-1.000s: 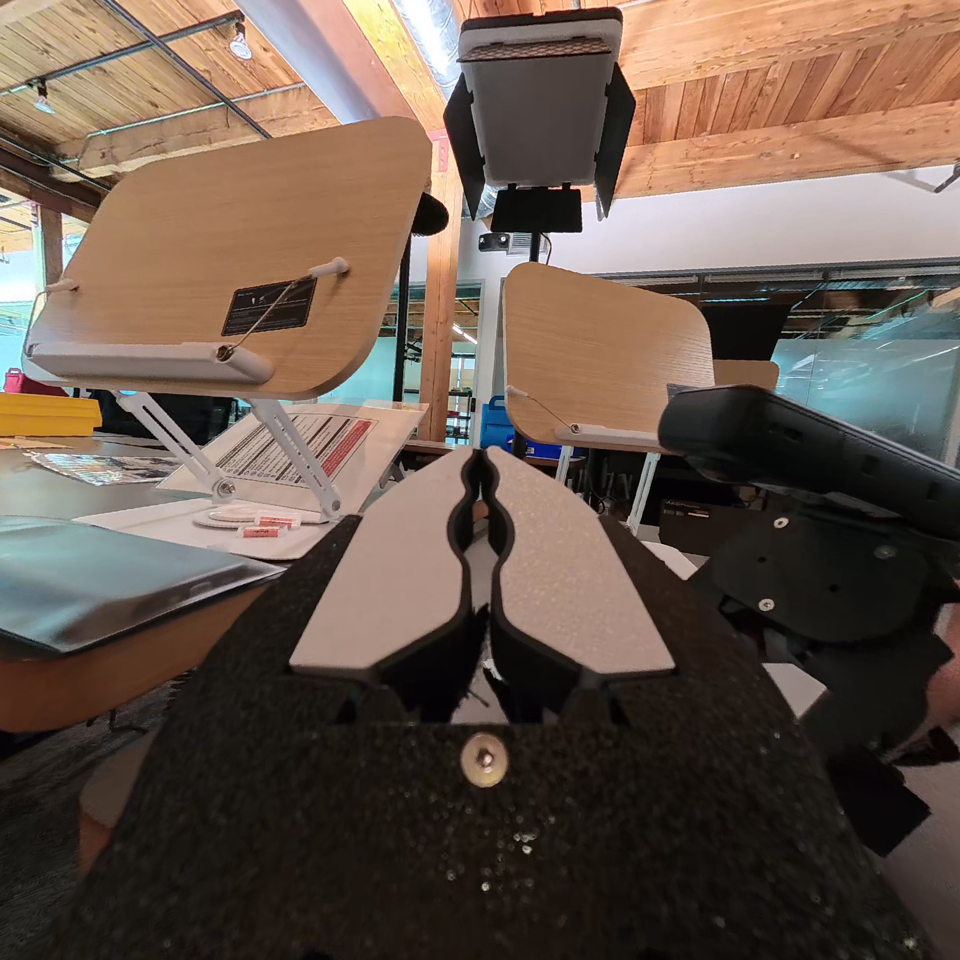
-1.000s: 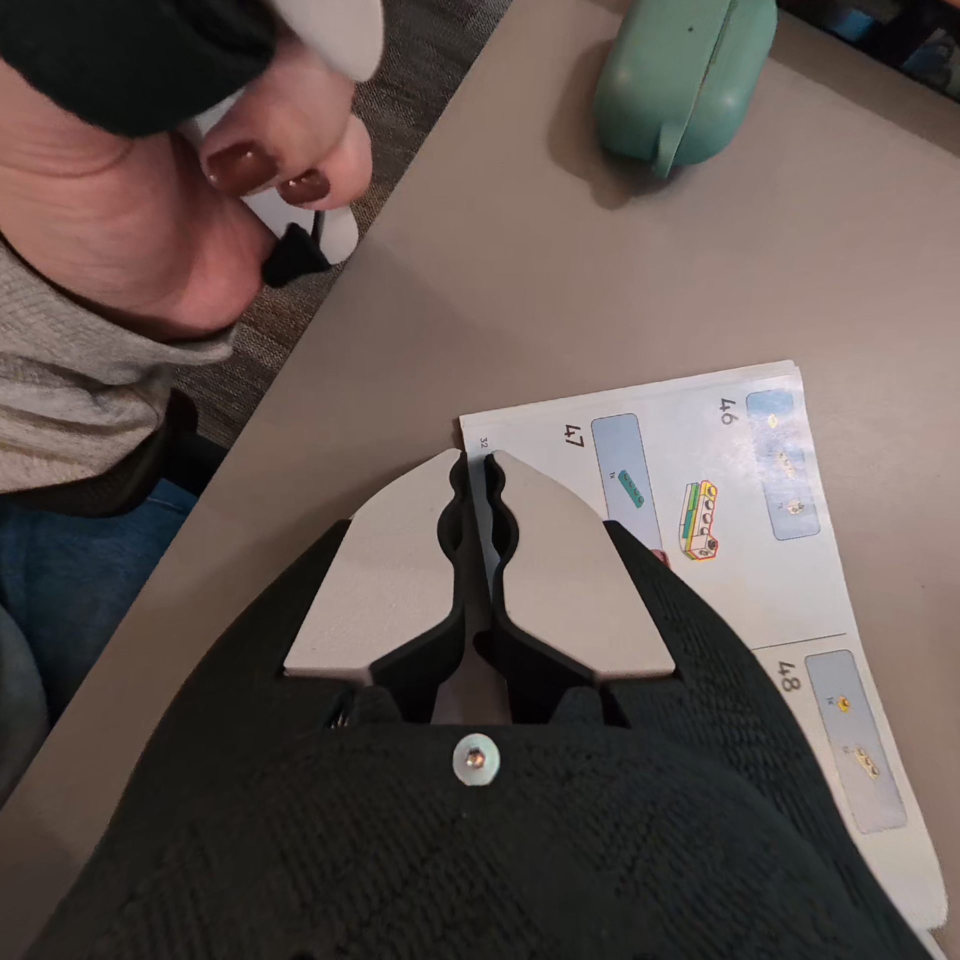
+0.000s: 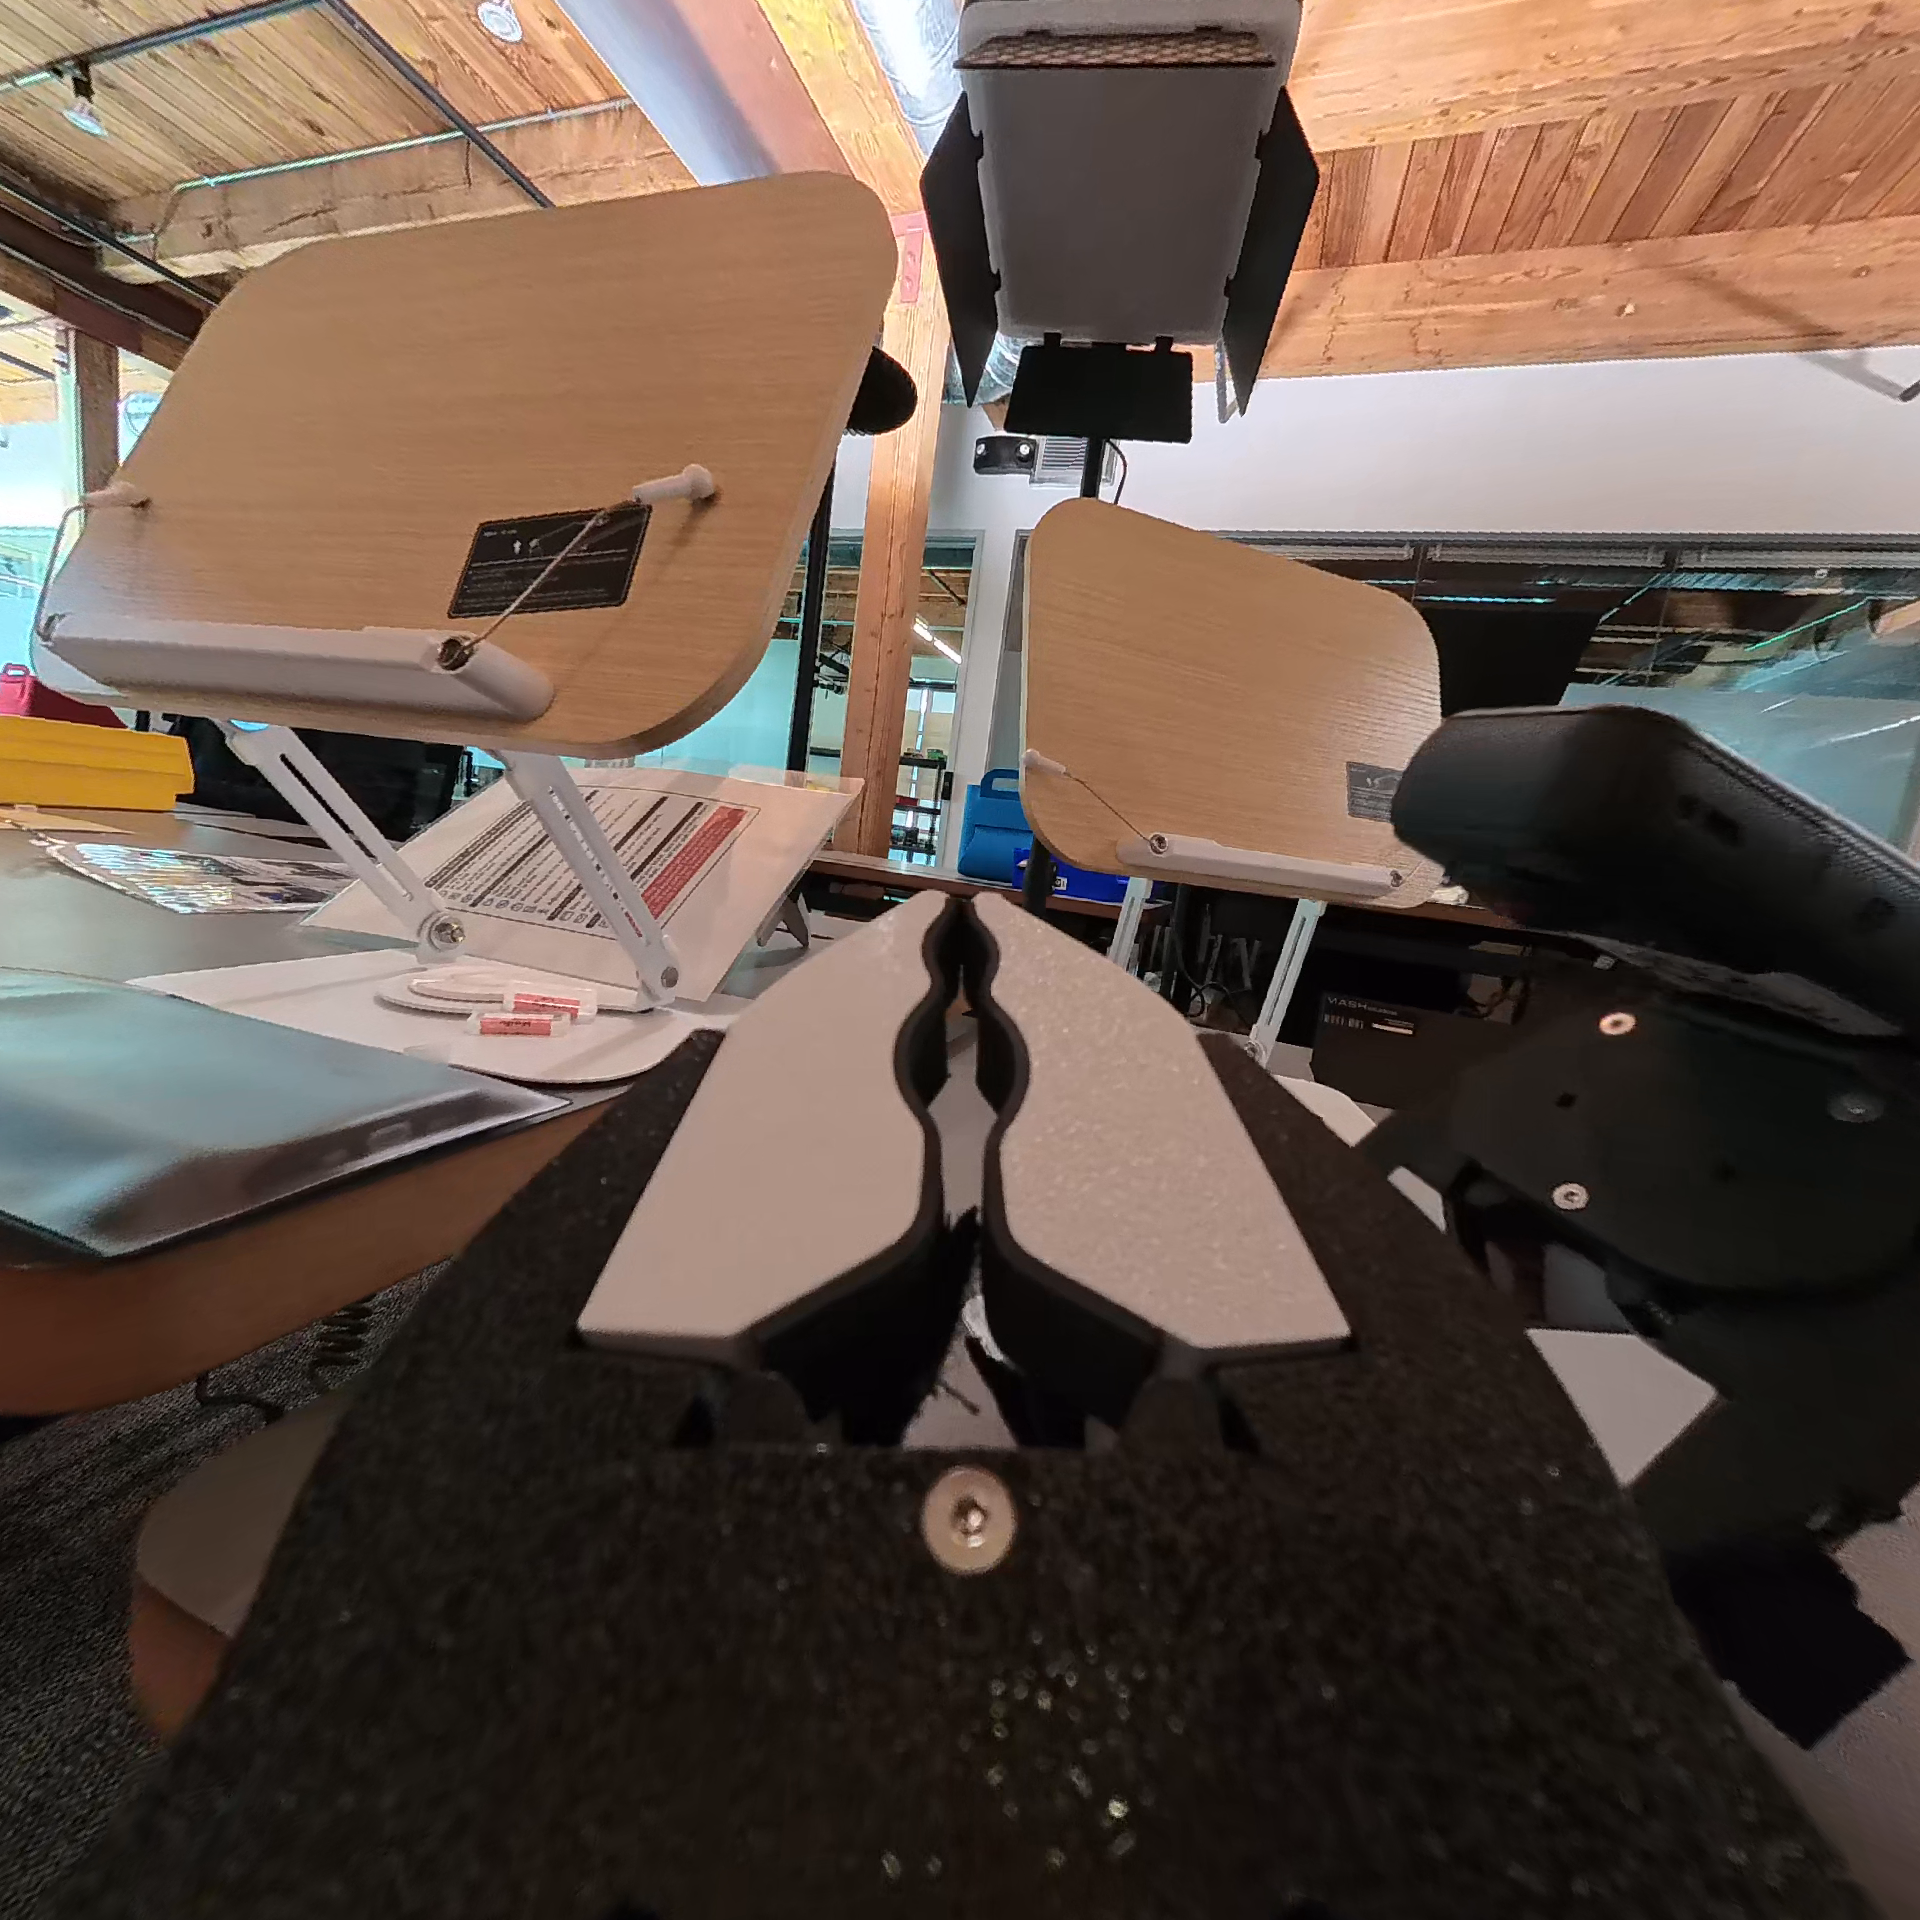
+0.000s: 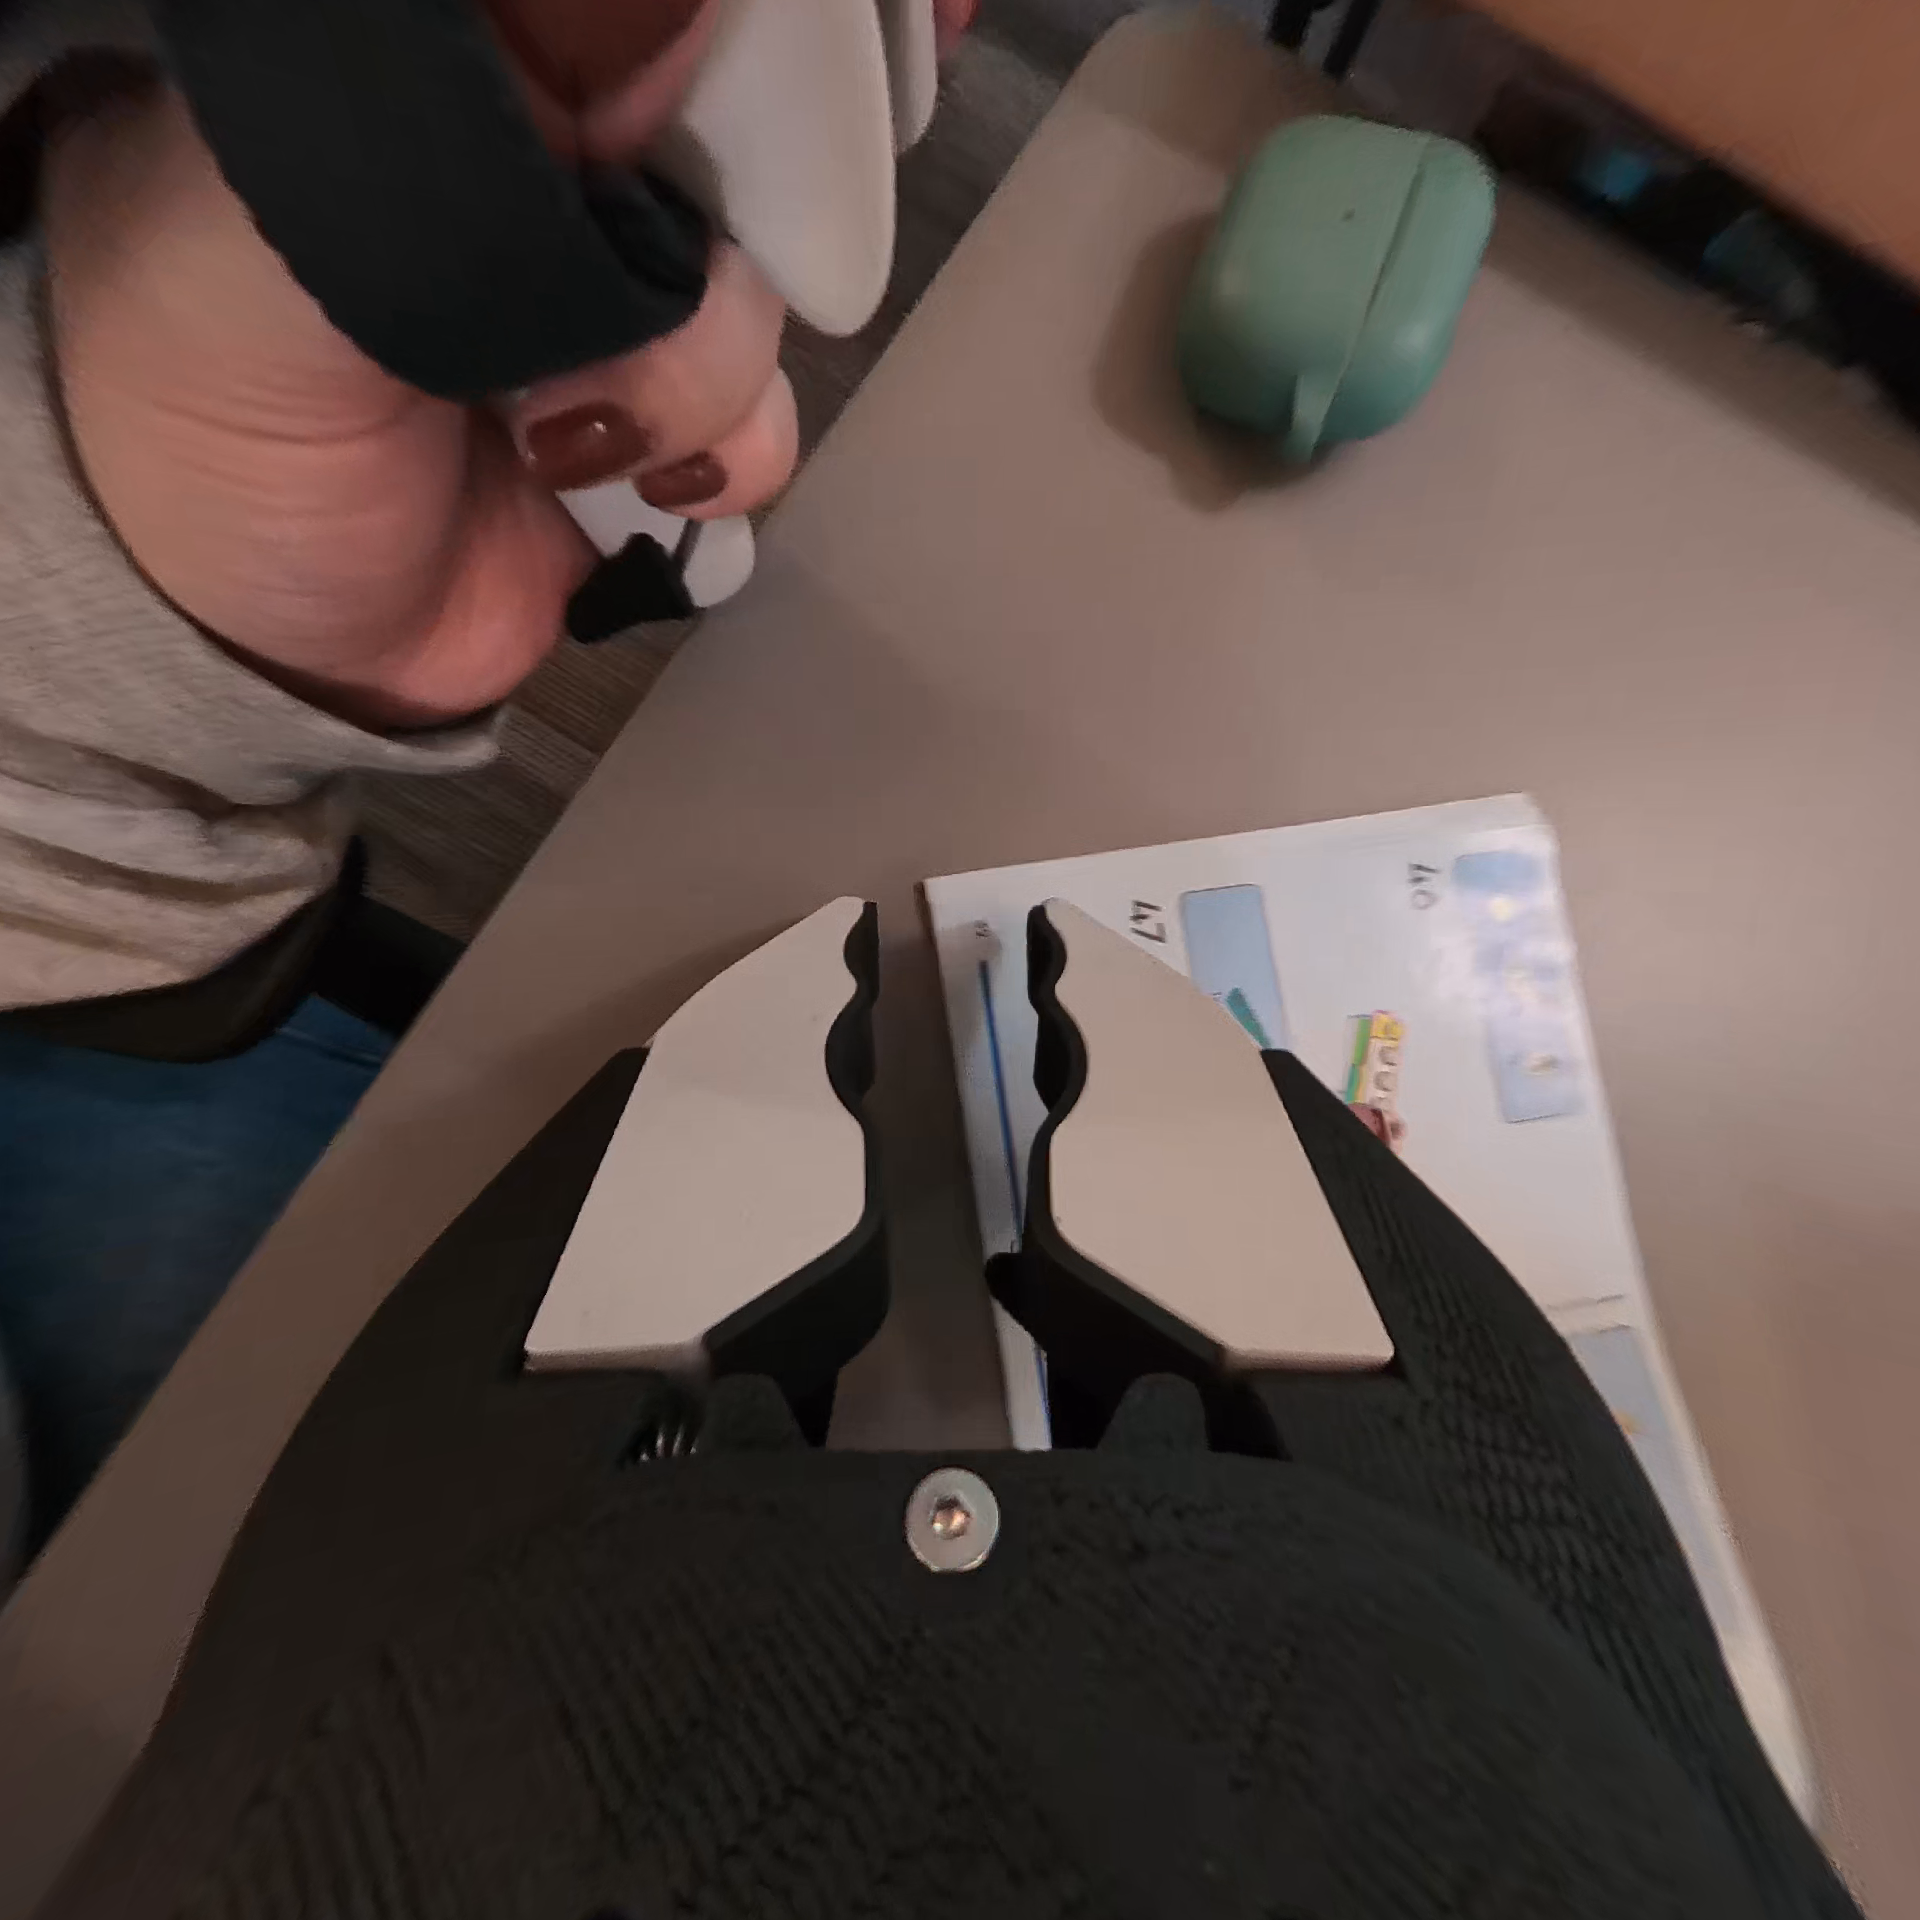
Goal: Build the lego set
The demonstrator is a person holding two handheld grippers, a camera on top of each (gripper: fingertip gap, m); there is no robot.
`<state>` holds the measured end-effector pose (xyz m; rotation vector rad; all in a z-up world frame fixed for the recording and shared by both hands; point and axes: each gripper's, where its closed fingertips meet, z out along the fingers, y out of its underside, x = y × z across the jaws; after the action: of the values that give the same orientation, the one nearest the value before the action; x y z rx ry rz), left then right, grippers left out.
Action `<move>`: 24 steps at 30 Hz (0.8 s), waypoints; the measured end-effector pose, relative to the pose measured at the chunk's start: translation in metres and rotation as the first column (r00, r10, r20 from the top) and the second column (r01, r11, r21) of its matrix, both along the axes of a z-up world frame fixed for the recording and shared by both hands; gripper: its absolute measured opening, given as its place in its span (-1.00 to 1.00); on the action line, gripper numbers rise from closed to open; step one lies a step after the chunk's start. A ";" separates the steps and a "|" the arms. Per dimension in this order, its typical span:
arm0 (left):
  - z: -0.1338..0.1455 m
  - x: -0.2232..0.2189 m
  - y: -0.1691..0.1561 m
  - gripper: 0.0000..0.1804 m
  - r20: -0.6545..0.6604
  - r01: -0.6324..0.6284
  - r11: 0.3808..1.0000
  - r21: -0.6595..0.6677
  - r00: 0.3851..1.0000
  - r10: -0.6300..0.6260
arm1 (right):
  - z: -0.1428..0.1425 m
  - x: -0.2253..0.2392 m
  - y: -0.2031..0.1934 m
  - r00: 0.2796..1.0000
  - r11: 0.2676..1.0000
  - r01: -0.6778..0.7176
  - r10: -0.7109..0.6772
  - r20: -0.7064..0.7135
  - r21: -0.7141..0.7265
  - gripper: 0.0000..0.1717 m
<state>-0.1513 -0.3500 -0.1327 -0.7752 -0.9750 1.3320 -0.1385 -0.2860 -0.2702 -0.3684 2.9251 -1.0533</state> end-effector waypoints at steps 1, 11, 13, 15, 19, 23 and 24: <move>0.000 0.000 0.000 -1.00 -0.001 0.001 1.000 0.002 1.000 -0.001 | -0.001 -0.002 0.001 1.000 1.000 -0.001 0.002 -0.028 0.014 -0.69; 0.000 0.000 0.000 -1.00 -0.002 0.004 1.000 0.003 1.000 -0.004 | -0.010 -0.005 0.005 1.000 0.997 -0.001 0.004 -0.029 0.077 -0.86; 0.000 -0.001 -0.001 -1.00 -0.002 0.004 1.000 0.008 1.000 -0.004 | -0.010 -0.004 0.005 1.000 0.997 0.005 -0.006 0.008 0.073 -0.89; -0.001 -0.002 -0.001 -1.00 0.009 0.000 1.000 0.008 1.000 0.000 | -0.010 -0.003 0.005 0.997 0.998 0.023 -0.027 0.073 0.059 -0.92; -0.003 -0.004 0.001 -1.00 0.025 -0.006 1.000 -0.004 1.000 0.006 | -0.007 -0.004 0.004 0.977 0.997 0.067 -0.070 0.201 0.023 -0.98; -0.003 -0.004 0.001 -1.00 0.025 -0.006 1.000 -0.006 1.000 0.006 | -0.007 -0.006 0.004 0.970 0.996 0.085 -0.085 0.230 0.012 -1.00; -0.003 -0.004 0.001 -1.00 0.026 -0.006 1.000 -0.005 1.000 0.006 | -0.006 -0.006 0.005 0.968 0.996 0.085 -0.085 0.238 0.011 -1.00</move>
<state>-0.1556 -0.3490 -0.1362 -0.7957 -0.9956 1.3328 -0.1446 -0.2814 -0.2766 -0.1071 2.7480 -1.0264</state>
